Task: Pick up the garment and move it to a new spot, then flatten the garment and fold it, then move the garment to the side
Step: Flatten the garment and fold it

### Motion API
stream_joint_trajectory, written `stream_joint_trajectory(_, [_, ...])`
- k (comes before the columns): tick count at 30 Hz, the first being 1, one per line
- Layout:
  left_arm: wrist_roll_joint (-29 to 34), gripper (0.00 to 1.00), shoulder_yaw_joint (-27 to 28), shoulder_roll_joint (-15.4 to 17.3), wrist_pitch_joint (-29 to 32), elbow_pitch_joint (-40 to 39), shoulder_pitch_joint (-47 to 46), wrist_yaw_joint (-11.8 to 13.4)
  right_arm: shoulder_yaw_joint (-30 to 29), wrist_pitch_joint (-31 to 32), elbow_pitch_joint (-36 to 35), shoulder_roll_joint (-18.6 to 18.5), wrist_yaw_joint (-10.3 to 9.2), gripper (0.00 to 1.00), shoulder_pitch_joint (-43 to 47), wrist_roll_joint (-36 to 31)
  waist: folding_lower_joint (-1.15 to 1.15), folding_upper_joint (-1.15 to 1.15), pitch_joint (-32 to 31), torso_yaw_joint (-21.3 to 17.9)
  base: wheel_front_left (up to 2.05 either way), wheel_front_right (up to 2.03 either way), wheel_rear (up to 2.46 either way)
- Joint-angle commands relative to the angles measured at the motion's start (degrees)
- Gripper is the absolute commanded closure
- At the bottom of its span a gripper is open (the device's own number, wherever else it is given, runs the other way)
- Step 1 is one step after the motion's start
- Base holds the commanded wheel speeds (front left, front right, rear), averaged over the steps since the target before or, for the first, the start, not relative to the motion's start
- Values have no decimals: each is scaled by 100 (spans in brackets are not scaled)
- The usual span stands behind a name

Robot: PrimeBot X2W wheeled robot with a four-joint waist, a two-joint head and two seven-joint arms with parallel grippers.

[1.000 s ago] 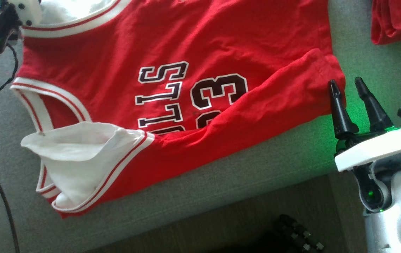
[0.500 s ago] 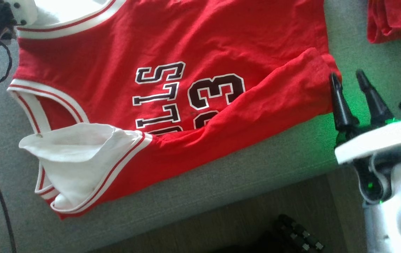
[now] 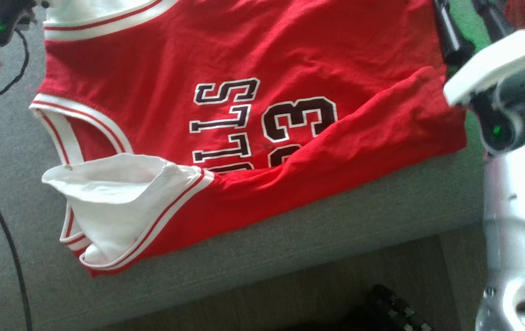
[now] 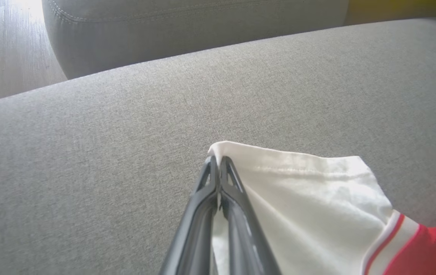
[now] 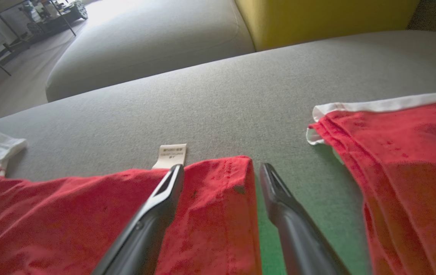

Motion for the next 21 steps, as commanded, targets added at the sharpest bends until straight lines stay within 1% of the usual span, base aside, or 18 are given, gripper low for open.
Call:
stream_joint_trajectory(1, [43, 100, 129, 185, -71, -110, -352, -43, 28, 69, -46, -49, -2, 0, -157, 62, 0, 0, 38, 52, 0, 0, 0])
stream_joint_trajectory(6, [55, 100, 81, 66, -222, 29, -464, -115, -135, 286, 721, -49, -2, 0, -764, -85, 0, 0, 73, 164, 0, 0, 0])
stream_joint_trajectory(7, [54, 100, 74, 52, -246, 61, -480, -129, -155, 344, 864, -49, -2, 2, -851, -83, 0, 0, 74, 178, 0, 0, 0])
stream_joint_trajectory(9, [48, 100, 61, 26, -287, 121, -512, -155, -222, 432, 1129, -49, -2, 16, -1013, -73, 0, 0, 79, 202, 0, 0, 0])
stream_joint_trajectory(11, [46, 100, 44, 2, -317, 178, -547, -176, -269, 492, 1336, -49, -2, 23, -1147, -161, 0, 0, 90, 222, 0, 0, 0])
stream_joint_trajectory(13, [43, 100, 25, -24, -341, 235, -579, -195, -298, 538, 1520, -49, -2, 44, -1277, -133, 0, 0, 98, 243, 0, 0, 0])
stream_joint_trajectory(14, [41, 100, 18, -36, -355, 260, -598, -205, -316, 531, 1593, -49, -2, 53, -1345, -103, 0, 0, 104, 251, 0, 0, 0])
stream_joint_trajectory(17, [41, 100, -6, -56, -413, 332, -648, -233, -357, 456, 1781, -49, -2, 59, -1530, -161, 0, 0, 114, 264, 0, 0, 0])
stream_joint_trajectory(18, [43, 100, -19, -64, -433, 356, -658, -242, -372, 431, 1843, -49, -2, 66, -1583, -182, 0, 0, 112, 271, 0, 0, 0])
stream_joint_trajectory(19, [48, 100, -34, -73, -451, 380, -667, -250, -378, 422, 1909, -49, -2, 71, -1636, -181, 0, 0, 109, 282, 0, 0, 0])
stream_joint_trajectory(20, [64, 100, -58, -83, -516, 413, -704, -265, -413, 398, 2031, -49, -2, 100, -1741, -202, 0, 0, 109, 308, 0, 0, 0])
stream_joint_trajectory(21, [79, 100, -69, -85, -572, 424, -729, -272, -440, 370, 2077, -49, -2, 100, -1796, -218, 0, 0, 109, 328, 0, 0, 0])
